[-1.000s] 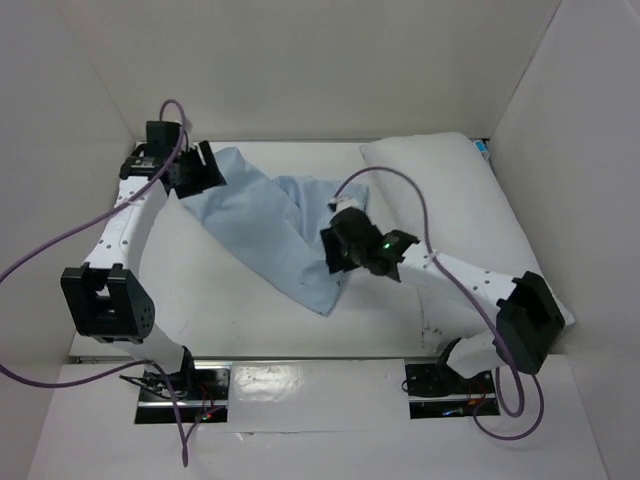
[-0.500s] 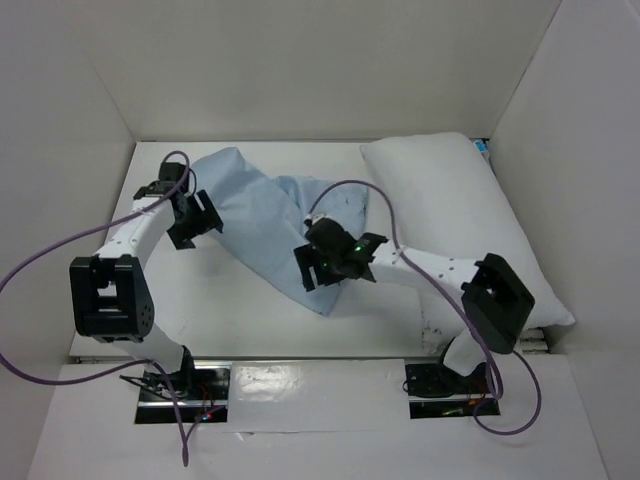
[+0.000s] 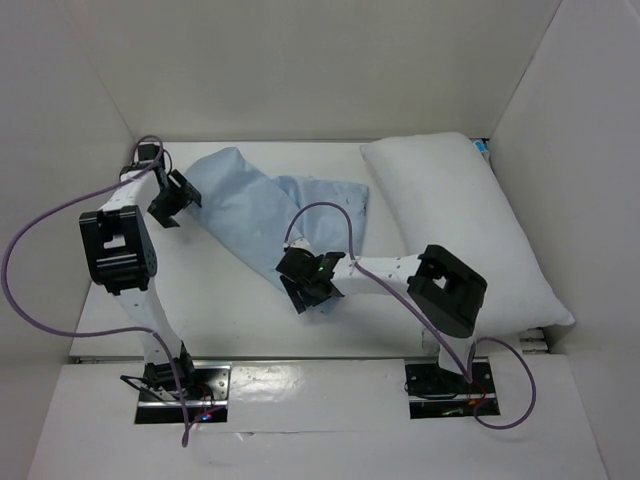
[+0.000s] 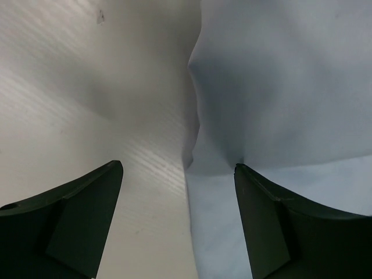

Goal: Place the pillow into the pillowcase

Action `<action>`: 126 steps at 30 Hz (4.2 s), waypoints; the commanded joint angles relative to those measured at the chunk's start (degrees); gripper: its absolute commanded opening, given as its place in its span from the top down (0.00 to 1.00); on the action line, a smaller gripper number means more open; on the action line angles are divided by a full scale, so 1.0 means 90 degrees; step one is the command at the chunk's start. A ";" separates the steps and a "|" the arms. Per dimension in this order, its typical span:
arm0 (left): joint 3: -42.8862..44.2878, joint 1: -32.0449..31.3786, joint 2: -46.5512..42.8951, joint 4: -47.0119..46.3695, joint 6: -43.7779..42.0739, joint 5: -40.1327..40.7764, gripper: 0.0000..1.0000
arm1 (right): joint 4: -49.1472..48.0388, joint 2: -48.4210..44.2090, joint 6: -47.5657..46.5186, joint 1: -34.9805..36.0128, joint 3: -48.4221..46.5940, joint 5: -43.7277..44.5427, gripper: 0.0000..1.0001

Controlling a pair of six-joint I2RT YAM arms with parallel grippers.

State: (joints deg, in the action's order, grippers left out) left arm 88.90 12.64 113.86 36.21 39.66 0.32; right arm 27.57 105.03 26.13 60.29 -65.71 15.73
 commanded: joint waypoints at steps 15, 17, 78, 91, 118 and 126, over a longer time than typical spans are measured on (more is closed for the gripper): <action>0.2249 0.0011 0.1752 -0.0801 -0.0490 -0.0885 0.99 | 0.0109 -0.0029 -0.0187 -0.0682 -0.0198 0.0889 1.00; 0.2893 0.0011 0.1753 -0.0625 -0.0694 -0.1030 1.00 | 0.0178 -0.0380 -0.0470 -0.1304 -0.0558 0.0793 1.00; 0.2582 0.0294 0.1295 0.0206 -0.0490 0.0084 1.00 | 0.0422 -0.2637 -0.1204 -0.0985 -0.0091 0.0049 1.00; 0.5056 0.0294 0.0544 0.0479 -0.1321 -0.1141 1.00 | 0.0579 -0.3320 -0.2083 -0.2921 -0.1392 -0.0954 1.00; 0.5983 -0.0087 0.0564 -0.0875 -0.0522 -0.2913 1.00 | -0.1371 -0.3210 -0.2337 -0.4189 -0.2898 0.0139 1.00; 0.5399 0.0742 -0.0442 -0.1835 0.0212 -0.3941 1.00 | -0.1249 -0.4697 -0.2464 -0.3858 -0.1118 -0.1619 1.00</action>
State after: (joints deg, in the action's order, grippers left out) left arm 140.57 14.63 117.91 28.36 36.77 -28.51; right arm 16.75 66.41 4.95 23.53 -79.42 8.29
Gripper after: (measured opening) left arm 0.023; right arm 0.009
